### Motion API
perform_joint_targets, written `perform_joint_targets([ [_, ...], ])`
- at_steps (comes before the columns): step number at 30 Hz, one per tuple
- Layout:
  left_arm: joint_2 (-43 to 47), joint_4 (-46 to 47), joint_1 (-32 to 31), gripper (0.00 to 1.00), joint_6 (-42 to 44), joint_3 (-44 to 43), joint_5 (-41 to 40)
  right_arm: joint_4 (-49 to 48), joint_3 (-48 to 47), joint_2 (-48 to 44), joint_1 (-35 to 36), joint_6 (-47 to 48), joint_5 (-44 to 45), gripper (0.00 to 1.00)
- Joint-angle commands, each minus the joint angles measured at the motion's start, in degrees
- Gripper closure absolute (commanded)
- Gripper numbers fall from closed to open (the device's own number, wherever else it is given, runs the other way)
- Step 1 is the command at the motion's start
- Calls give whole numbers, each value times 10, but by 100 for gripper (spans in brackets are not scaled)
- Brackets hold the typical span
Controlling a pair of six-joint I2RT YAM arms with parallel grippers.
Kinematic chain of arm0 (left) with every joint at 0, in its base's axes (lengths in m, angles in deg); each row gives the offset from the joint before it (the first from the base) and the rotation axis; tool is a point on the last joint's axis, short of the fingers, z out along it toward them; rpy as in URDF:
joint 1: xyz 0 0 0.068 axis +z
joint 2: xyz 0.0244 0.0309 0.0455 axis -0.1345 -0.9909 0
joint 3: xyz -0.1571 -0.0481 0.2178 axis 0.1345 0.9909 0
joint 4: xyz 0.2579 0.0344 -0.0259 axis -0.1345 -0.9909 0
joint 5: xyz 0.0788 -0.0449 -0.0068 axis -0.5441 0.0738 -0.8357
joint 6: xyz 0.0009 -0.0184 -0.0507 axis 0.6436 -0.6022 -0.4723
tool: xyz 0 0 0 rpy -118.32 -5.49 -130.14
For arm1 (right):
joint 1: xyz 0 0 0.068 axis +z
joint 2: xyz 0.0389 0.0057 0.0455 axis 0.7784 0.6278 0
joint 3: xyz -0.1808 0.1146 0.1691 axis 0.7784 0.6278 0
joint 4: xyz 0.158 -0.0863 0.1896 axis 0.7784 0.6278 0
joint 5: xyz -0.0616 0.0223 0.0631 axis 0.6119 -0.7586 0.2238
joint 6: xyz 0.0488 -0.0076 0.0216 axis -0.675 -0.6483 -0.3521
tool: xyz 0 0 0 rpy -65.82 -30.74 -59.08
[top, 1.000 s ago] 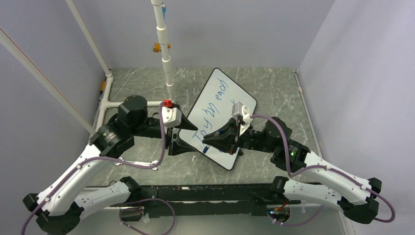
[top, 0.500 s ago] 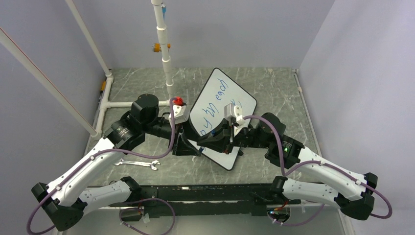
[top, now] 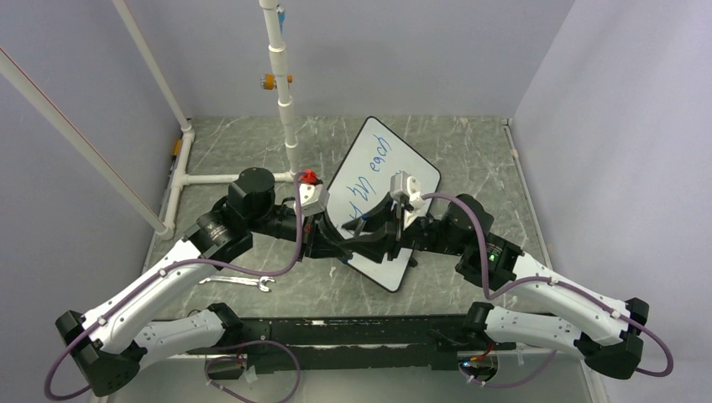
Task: Write a sentence on the whiteboard
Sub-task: Place the whiteboard marker at the corner of the board.
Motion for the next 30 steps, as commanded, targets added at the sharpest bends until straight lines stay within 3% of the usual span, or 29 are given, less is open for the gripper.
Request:
perform_joint_targets([
  [1,19,5,-2,100,-13,4,-73,-44,18,-34,0,-6,101,31],
  [4,22,-23,-2,100,-5,-4,-121,-29,28,-50,0,-16,159,9],
  [8,32,-44,-1,100,2,-3,-169,-11,39,-76,0,-23,216,1],
  [19,86,-113,18,100,-22,30,-345,86,24,-75,0,-56,326,0],
  [30,120,-227,113,100,-79,65,-516,151,24,-55,0,-85,460,0],
])
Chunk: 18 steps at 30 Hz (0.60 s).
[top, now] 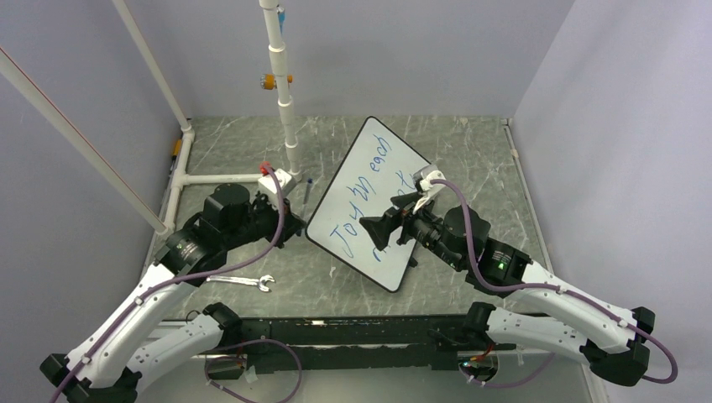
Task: Write a sentence on the whiteboard
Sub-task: Place the whiteboard marker at the corner of the board.
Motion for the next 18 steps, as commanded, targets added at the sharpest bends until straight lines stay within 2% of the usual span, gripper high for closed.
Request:
perform_joint_targets([
  [1,15,-54,44,100,-40,23,-93,20,-14,-6,0,-23,85,0],
  [6,10,-67,92,100,-69,60,-119,43,-12,-8,0,-39,123,0],
  [13,-30,-28,148,100,-101,134,-140,66,-2,-20,1,-60,157,0],
  [18,-82,30,178,100,-117,176,-126,76,4,-26,0,-73,169,0],
])
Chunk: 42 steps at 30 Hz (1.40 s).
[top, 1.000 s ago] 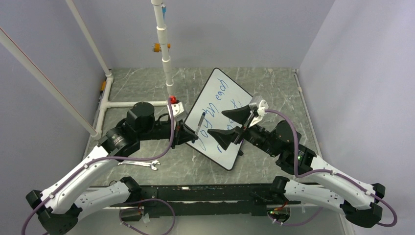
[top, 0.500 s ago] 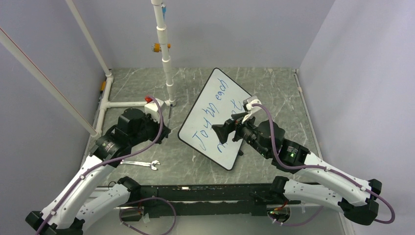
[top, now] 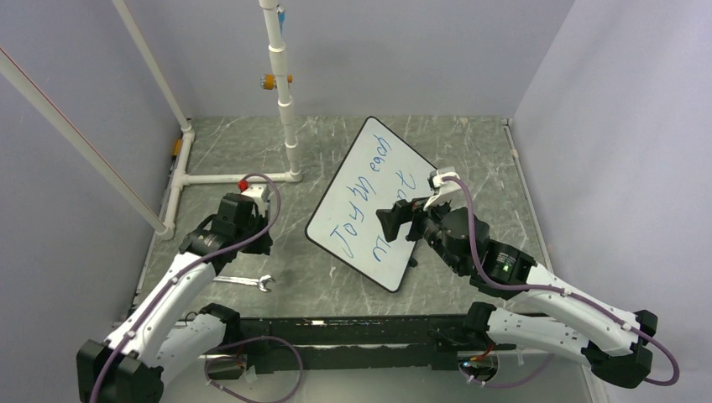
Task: Write a sentence on the whiteboard
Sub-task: Place the whiteboard marker at the corner of the board, then reset both arms
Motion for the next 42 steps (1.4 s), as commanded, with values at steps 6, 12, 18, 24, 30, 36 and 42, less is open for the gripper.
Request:
perform_joint_targets([
  [6,-95,98,24,95,-30,27,-6,27,2,-18,0,-28,41,0],
  [12,-118,114,24,85,-39,32,-16,27,-4,-27,0,-41,33,0],
  [18,-126,105,24,54,-46,31,-25,37,-30,-27,0,-55,22,0],
  [24,-99,88,24,15,-55,28,-46,48,-56,-30,1,-73,17,0],
  [30,-65,37,24,1,-44,-8,-82,61,-60,-32,1,-95,51,0],
  [36,-40,-2,25,0,-9,-58,-134,117,-60,-33,0,-129,124,0],
  [42,43,39,25,1,18,-43,-200,198,-30,-61,0,-186,157,0],
])
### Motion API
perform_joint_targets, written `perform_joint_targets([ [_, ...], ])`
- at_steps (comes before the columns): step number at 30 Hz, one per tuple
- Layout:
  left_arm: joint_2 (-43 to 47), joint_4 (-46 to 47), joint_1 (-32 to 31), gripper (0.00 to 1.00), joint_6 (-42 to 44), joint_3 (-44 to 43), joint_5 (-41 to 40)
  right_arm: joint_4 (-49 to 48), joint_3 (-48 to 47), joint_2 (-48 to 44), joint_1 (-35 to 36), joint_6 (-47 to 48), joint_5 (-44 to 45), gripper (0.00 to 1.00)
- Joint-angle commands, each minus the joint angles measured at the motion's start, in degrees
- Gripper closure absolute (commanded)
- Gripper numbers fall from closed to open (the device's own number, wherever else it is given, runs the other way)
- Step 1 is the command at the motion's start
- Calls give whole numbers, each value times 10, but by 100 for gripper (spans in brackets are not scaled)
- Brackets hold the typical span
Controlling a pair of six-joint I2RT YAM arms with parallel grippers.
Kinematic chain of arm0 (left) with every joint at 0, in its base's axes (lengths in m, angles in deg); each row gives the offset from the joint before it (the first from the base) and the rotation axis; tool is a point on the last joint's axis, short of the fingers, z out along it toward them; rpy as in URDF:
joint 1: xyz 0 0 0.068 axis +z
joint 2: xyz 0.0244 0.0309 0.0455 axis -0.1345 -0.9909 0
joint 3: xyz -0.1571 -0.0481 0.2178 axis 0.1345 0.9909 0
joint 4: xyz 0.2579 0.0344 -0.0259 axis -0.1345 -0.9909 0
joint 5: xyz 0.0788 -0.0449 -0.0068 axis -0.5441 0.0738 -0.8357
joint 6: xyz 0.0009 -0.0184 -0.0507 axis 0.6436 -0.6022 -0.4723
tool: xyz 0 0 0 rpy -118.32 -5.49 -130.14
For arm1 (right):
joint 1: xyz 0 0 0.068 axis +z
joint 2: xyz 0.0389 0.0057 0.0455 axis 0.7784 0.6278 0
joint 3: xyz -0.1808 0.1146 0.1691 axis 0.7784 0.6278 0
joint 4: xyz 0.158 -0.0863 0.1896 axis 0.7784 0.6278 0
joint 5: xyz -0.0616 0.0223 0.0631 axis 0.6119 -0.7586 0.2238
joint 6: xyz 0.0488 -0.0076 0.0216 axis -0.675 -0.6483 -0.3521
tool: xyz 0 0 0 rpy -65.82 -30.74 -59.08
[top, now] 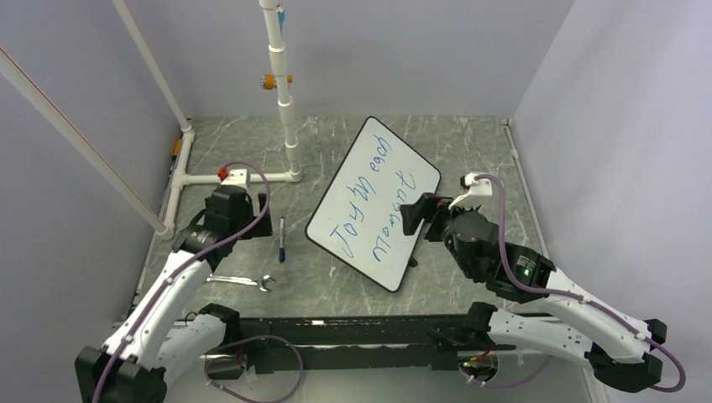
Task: Write a sentence on the whiteboard
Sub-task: Reset both arms
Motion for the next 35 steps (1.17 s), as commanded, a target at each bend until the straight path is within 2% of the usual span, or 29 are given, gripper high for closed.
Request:
perform_joint_targets([
  [1,70,34,3,1,35,3,-67,74,18,-40,0,-65,48,0],
  [8,154,82,3,1,58,39,-113,117,54,-120,1,-104,61,0],
  [16,235,132,2,1,88,66,-69,128,92,-185,1,-97,66,0],
  [22,260,153,3,1,92,76,-32,131,101,-176,1,-108,67,0],
  [27,258,151,3,1,94,72,-34,129,99,-151,1,-109,66,0],
  [35,262,155,3,1,96,74,-30,88,98,-129,1,-60,40,0],
])
